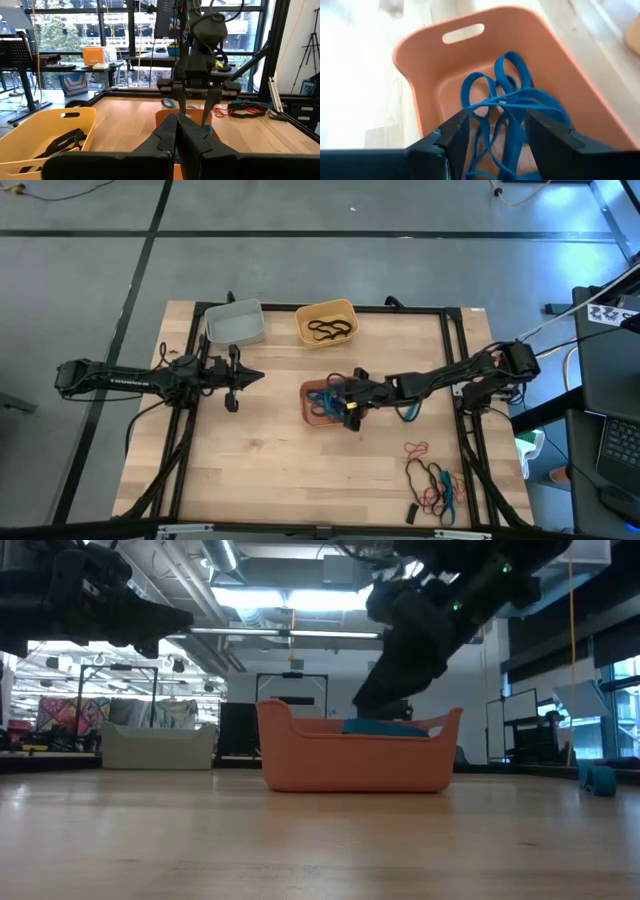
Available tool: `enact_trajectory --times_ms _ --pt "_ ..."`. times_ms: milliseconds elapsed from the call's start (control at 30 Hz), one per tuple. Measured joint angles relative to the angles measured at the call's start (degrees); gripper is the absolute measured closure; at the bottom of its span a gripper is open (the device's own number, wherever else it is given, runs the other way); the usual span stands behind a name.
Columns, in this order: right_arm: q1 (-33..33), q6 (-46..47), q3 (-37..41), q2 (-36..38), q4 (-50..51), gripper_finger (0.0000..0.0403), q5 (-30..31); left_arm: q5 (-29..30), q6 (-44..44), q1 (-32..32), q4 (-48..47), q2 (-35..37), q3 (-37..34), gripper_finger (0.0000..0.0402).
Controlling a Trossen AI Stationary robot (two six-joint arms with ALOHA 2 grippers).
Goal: Sort rubber bands into baskets
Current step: Put the blue rubber band into the orange bin
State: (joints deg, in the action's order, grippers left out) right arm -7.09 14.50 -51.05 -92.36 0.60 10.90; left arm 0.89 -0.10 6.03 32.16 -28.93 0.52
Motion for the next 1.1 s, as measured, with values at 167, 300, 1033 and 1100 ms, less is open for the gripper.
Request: enact_trajectory --times_ms 167,300,1033,1100 --pt "0.0 0.1 0.0 4.1 1.9 0.0214 0.0 0.0 0.0 0.0 -0.1 0.0 0.0 0.0396" --pt "0.0 0.1 0.0 7.5 4.3 0.0214 0.1 0.0 0.0 0.0 0.0 0.0 0.0 0.0396" --pt "0.0 2.4 0.0 18.7 22.4 0.0214 2.1 0.0 0.1 0.0 -0.2 0.0 0.0 0.0396" --pt "-0.1 3.5 0.0 19.0 25.4 0.0214 2.5 0.0 0.2 0.0 -0.2 0.0 0.0 0.0396"
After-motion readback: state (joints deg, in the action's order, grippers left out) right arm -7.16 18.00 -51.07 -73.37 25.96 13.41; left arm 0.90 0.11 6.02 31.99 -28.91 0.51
